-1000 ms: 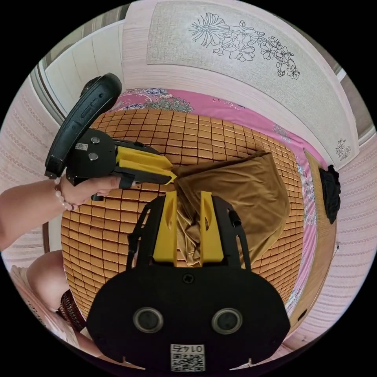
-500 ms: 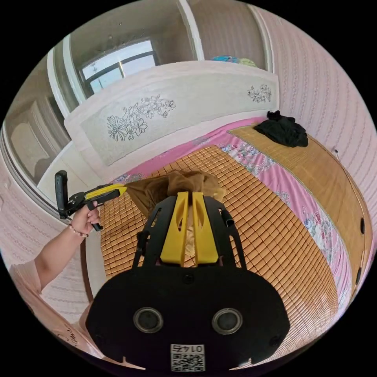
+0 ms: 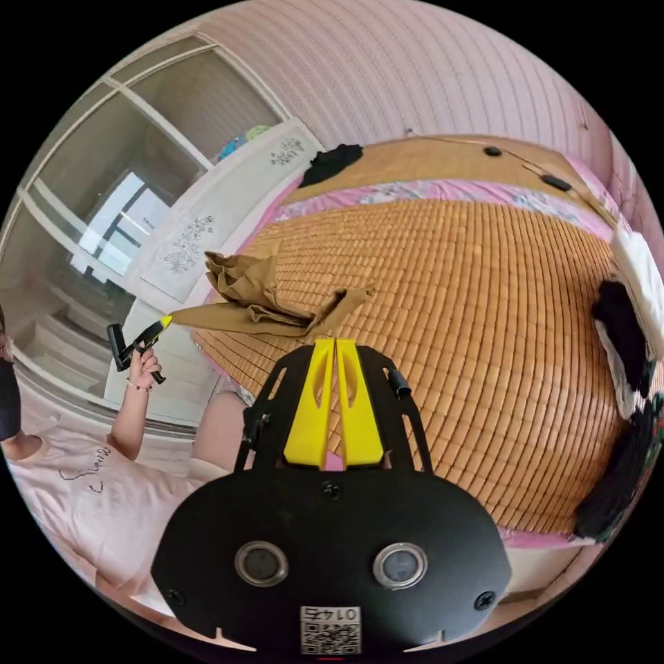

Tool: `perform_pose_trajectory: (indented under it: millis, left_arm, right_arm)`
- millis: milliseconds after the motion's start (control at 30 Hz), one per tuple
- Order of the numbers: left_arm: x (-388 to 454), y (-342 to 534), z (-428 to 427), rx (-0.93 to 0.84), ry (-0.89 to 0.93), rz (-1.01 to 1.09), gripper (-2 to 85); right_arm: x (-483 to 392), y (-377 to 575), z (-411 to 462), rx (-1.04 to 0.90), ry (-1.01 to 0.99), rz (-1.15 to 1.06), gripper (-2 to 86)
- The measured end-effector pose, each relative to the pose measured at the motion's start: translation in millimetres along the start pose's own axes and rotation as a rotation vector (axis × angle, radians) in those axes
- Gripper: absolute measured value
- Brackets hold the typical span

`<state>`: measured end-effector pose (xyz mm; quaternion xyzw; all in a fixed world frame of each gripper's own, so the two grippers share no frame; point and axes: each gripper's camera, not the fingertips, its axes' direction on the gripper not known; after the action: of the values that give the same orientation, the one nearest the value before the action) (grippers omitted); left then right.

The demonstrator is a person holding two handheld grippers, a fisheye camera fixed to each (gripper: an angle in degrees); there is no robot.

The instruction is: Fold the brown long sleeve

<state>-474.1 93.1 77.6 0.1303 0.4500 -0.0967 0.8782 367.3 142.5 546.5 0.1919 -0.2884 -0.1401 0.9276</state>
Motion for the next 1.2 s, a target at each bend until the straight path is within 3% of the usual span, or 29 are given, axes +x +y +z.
perform_pose_trajectory:
  millis: [100,200,467,667,733,900,1033,1200]
  left_arm:
    - [-5.8,64.0,45.3,-0.161,-0.001,-0.134,-0.8]
    - [-3.8,91.1,45.4,-0.217,-0.064,-0.176,-0.9]
    - [13.5,103.8,14.7,-0.208,-0.143,-0.145,-0.9]
    - [22.3,115.6,8.5,-0.193,-0.143,-0.138,-0.9]
    - [27.5,117.3,-7.6,-0.118,-0.096,-0.125,-0.9]
    - [57.4,84.9,-64.7,0.096,0.008,-0.028,-1.0]
    - [107.6,28.8,-135.0,0.343,0.096,0.120,-1.0]
    - [168.4,-6.7,-224.0,0.621,0.220,0.237,-1.0]
  right_arm:
    - [79.8,84.7,22.8,-0.057,-0.096,0.217,0.5]
    - [102.1,122.9,20.7,0.004,-0.127,0.233,1.5]
    - [102.4,95.4,58.2,-0.043,-0.009,0.129,10.3]
    - [123.1,105.7,78.1,-0.109,0.025,0.182,3.9]
    - [133.5,116.4,67.2,-0.097,-0.093,0.184,1.9]
    - [132.2,120.5,-54.3,0.191,-0.341,0.018,0.5]
    - [80.5,102.5,-172.1,0.388,-0.317,-0.224,0.2]
    - [17.8,139.2,-354.3,0.811,-0.344,-0.438,0.2]
